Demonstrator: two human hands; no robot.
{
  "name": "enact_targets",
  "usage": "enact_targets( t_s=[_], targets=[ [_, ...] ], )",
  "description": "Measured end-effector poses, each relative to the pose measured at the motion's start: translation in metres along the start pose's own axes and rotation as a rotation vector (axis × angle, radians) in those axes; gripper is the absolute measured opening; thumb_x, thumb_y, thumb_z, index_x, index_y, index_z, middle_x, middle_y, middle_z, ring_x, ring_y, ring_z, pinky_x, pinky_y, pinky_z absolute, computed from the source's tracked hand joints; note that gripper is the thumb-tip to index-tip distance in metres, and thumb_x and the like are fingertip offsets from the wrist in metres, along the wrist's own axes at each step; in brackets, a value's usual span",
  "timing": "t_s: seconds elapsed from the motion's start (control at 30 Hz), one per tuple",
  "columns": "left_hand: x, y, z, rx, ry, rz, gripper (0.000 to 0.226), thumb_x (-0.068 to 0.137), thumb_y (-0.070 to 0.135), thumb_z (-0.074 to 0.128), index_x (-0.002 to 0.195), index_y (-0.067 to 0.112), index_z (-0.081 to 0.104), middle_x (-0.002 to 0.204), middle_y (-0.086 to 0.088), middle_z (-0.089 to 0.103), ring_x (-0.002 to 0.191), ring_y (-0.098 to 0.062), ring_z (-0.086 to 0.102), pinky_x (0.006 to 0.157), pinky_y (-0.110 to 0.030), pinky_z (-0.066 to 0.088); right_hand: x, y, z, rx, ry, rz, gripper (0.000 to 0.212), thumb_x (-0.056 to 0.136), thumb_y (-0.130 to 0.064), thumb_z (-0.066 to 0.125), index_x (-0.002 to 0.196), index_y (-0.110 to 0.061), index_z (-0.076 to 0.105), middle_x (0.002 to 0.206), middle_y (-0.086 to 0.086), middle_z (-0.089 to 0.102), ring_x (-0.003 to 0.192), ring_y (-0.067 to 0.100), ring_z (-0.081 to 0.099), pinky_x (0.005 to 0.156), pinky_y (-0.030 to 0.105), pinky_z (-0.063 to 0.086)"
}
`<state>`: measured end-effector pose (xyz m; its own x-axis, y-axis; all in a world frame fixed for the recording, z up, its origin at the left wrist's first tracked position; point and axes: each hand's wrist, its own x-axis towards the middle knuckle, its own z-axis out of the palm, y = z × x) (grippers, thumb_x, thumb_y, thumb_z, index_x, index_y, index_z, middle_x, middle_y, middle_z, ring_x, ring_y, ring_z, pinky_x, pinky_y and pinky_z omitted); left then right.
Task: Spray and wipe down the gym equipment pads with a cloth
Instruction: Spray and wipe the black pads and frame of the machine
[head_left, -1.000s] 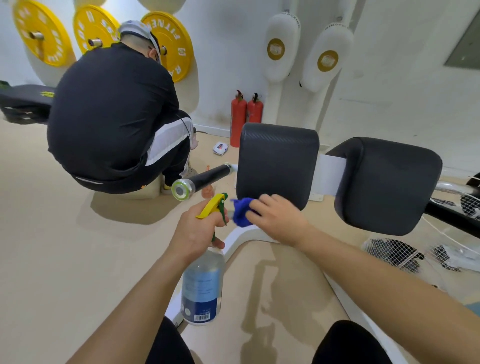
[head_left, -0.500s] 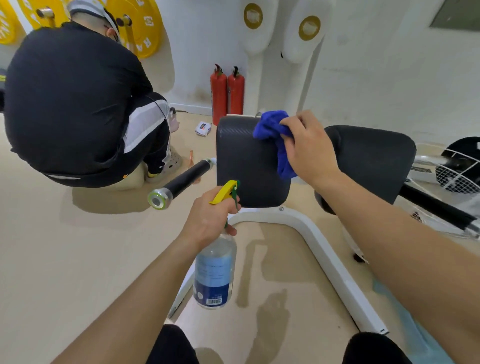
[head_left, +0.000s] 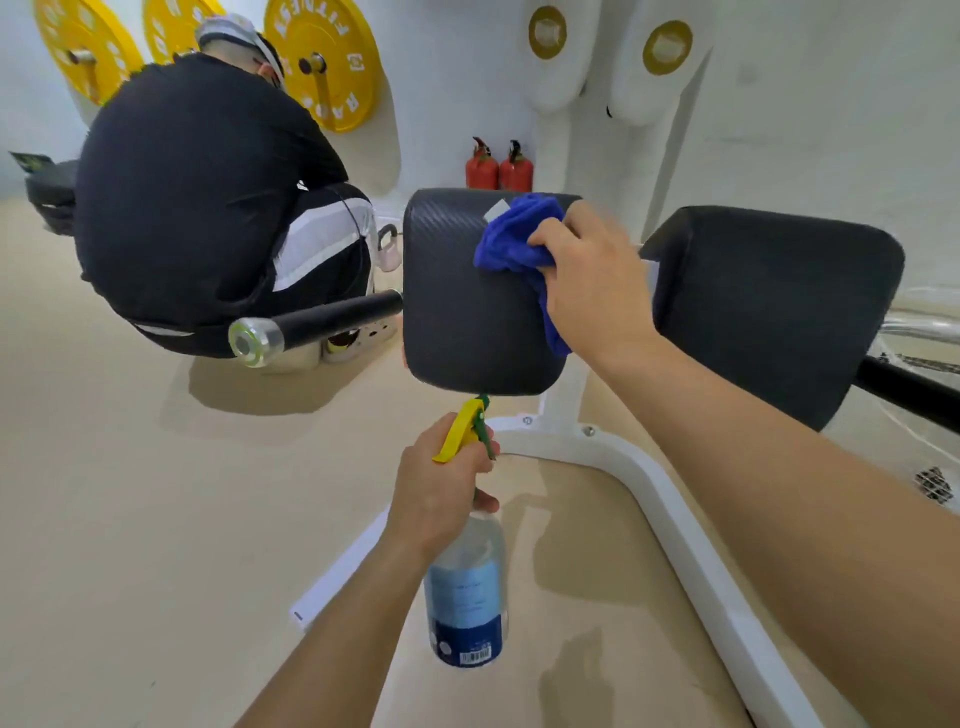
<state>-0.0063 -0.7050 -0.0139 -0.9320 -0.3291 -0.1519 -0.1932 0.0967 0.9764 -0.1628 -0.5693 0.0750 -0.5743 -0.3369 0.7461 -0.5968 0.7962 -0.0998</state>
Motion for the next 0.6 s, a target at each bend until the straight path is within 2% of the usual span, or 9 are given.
enact_targets(
  t_s=[0.1, 0.27, 0.33, 0.43, 0.5, 0.6],
  targets=[
    [-0.005, -0.010, 0.009, -0.055, 0.053, 0.019, 0.023, 0.091, -0.006, 0.052, 0.094, 0.006, 0.071, 0.098, -0.015, 0.072, 0.062, -0.014, 0.064, 0.056, -0.034, 0.061, -0.001, 0.003, 0.001, 0.041, 0.010, 0.008, 0.017, 0.095, -0.010, 0.061, 0.110, -0.011, 0.069, 0.105, 0.009, 0.060, 0.093, 0.027, 0.057, 0.076, 0.038, 0.053],
    [-0.009, -0.017, 0.012, -0.066, 0.079, 0.044, 0.021, 0.092, -0.005, 0.052, 0.094, 0.005, 0.071, 0.097, -0.015, 0.071, 0.071, -0.022, 0.064, 0.057, -0.033, 0.060, 0.000, 0.004, 0.002, 0.040, 0.006, -0.006, 0.020, 0.097, -0.013, 0.058, 0.114, -0.012, 0.068, 0.110, 0.008, 0.061, 0.098, 0.025, 0.057, 0.081, 0.033, 0.049],
    [-0.009, -0.020, 0.011, -0.077, 0.093, 0.070, 0.018, 0.090, -0.002, 0.054, 0.091, 0.006, 0.071, 0.093, -0.014, 0.071, 0.072, -0.020, 0.064, 0.057, -0.034, 0.061, 0.000, 0.002, 0.002, 0.040, 0.010, 0.002, 0.020, 0.098, -0.015, 0.057, 0.115, -0.012, 0.068, 0.111, 0.007, 0.062, 0.100, 0.024, 0.057, 0.083, 0.031, 0.047],
    [-0.010, -0.021, 0.007, -0.106, 0.093, 0.098, 0.020, 0.076, 0.015, 0.056, 0.087, 0.003, 0.068, 0.085, -0.015, 0.068, 0.065, -0.015, 0.065, 0.055, -0.042, 0.061, 0.000, 0.001, 0.002, 0.043, 0.015, 0.011, 0.020, 0.098, -0.015, 0.057, 0.114, -0.011, 0.069, 0.111, 0.008, 0.063, 0.099, 0.024, 0.058, 0.082, 0.028, 0.043],
    [-0.012, -0.024, 0.005, -0.101, 0.086, 0.104, 0.021, 0.076, 0.015, 0.058, 0.086, -0.001, 0.065, 0.085, -0.020, 0.064, 0.057, -0.014, 0.063, 0.059, -0.050, 0.061, 0.000, 0.001, 0.000, 0.039, 0.010, 0.014, 0.020, 0.098, -0.015, 0.057, 0.113, -0.011, 0.069, 0.110, 0.009, 0.063, 0.099, 0.026, 0.058, 0.081, 0.027, 0.041],
    [-0.014, -0.032, -0.001, -0.110, 0.077, 0.097, 0.022, 0.073, 0.016, 0.057, 0.085, 0.000, 0.066, 0.083, -0.017, 0.064, 0.059, -0.016, 0.064, 0.060, -0.049, 0.061, 0.000, 0.000, -0.002, 0.049, 0.012, 0.022, 0.021, 0.098, -0.016, 0.056, 0.113, -0.010, 0.070, 0.109, 0.010, 0.063, 0.098, 0.026, 0.058, 0.080, 0.024, 0.036]
  ],
)
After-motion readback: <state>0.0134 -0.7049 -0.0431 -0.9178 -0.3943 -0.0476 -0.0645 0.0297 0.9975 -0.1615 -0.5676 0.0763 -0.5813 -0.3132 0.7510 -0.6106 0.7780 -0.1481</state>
